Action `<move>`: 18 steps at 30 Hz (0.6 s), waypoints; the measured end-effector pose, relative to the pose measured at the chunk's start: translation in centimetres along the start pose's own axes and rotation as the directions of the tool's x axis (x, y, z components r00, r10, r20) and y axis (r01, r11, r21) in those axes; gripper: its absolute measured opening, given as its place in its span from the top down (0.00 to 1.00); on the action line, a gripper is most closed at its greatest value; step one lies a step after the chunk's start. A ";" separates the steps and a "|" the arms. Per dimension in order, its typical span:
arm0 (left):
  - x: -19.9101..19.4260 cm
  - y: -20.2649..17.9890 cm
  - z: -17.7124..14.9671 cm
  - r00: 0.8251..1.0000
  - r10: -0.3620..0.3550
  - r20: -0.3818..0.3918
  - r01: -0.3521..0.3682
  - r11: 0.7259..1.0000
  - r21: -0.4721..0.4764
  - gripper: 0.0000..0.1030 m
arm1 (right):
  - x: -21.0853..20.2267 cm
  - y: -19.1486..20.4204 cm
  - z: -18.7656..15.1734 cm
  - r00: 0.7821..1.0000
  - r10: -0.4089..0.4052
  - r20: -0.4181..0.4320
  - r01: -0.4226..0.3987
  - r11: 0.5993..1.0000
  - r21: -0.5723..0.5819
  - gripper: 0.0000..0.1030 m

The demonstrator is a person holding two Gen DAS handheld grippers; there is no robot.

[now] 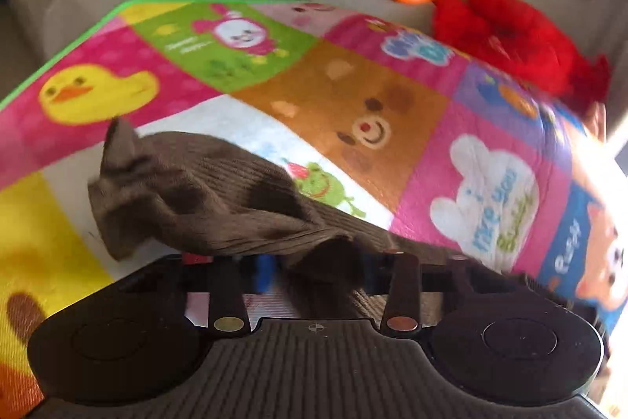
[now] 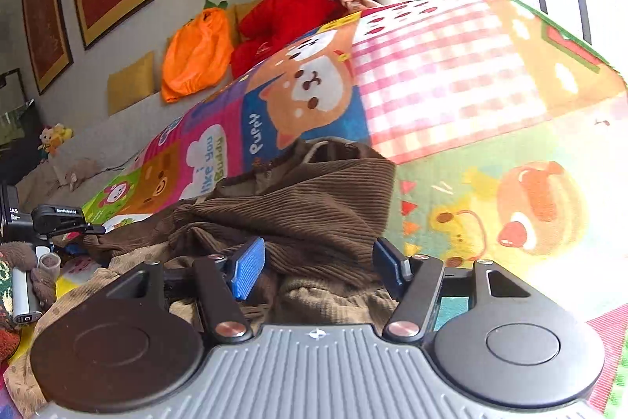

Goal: Fold clothes

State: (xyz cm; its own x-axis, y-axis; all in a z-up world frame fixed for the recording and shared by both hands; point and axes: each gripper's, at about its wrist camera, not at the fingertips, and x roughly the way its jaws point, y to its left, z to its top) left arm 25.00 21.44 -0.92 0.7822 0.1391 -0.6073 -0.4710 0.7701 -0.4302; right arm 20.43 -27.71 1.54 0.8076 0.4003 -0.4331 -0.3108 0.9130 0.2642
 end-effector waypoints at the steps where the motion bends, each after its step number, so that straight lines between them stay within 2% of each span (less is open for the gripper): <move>1: -0.2 -0.9 0.1 1.000 -0.019 0.004 0.019 0.999 0.039 0.81 | -0.5 -0.6 0.0 1.000 -0.012 0.008 0.012 1.000 0.009 0.40; 3: -1.2 -3.6 0.2 0.997 -0.063 0.047 0.055 0.988 0.144 0.81 | -1.2 -1.8 0.2 0.999 -0.035 0.019 0.034 0.999 0.026 0.39; 5: -3.0 -7.5 -0.3 0.986 -0.127 0.108 0.091 0.953 0.289 0.82 | -1.6 -2.6 0.2 0.999 -0.045 0.024 0.044 0.998 0.042 0.38; 6: -3.9 -9.4 -0.9 0.977 -0.171 0.124 0.117 0.926 0.358 0.83 | -1.6 -2.8 0.3 0.998 -0.048 0.027 0.047 0.998 0.046 0.38; 8: -5.4 -13.3 -2.8 0.956 -0.269 0.116 0.182 0.856 0.484 0.83 | -1.6 -3.2 0.4 0.998 -0.051 0.033 0.050 0.997 0.054 0.38; 10: -6.0 -16.4 -5.0 0.935 -0.352 0.048 0.267 0.786 0.558 0.83 | -1.3 -3.2 0.5 0.998 -0.049 0.039 0.046 0.997 0.062 0.38; 12: -5.7 -18.6 -7.7 0.907 -0.413 -0.081 0.378 0.712 0.592 0.78 | -1.1 -3.1 0.7 0.998 -0.042 0.044 0.039 0.997 0.065 0.38; 13: -5.3 -19.3 -9.1 0.890 -0.430 -0.151 0.429 0.680 0.595 0.69 | -1.0 -2.9 0.9 0.998 -0.040 0.047 0.037 0.997 0.062 0.38; 14: -5.0 -19.9 -10.5 0.871 -0.441 -0.216 0.475 0.648 0.595 0.65 | -1.0 -2.8 1.0 0.998 -0.038 0.047 0.035 0.998 0.056 0.38; 15: -4.9 -20.2 -11.8 0.856 -0.443 -0.267 0.507 0.618 0.601 0.51 | -0.9 -2.7 1.0 0.998 -0.037 0.046 0.034 0.998 0.051 0.38; 16: -4.8 -20.2 -13.0 0.843 -0.443 -0.304 0.530 0.589 0.611 0.41 | -0.9 -2.6 1.1 0.998 -0.036 0.045 0.033 0.998 0.045 0.37; 17: -4.8 -20.1 -14.1 0.833 -0.442 -0.334 0.547 0.564 0.619 0.37 | -0.8 -2.4 1.2 0.998 -0.034 0.044 0.032 0.999 0.040 0.36; 18: -4.8 -19.8 -14.7 0.826 -0.437 -0.357 0.559 0.550 0.620 0.31 | -0.8 -2.3 1.3 0.999 -0.033 0.043 0.031 0.999 0.034 0.35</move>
State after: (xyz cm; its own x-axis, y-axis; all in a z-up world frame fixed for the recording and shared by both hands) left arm 24.54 -3.62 0.68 0.7060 -0.4439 -0.5519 0.4315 0.8875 -0.1618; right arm 21.17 -30.25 2.40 0.8383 0.3662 -0.4040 -0.2680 0.9219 0.2797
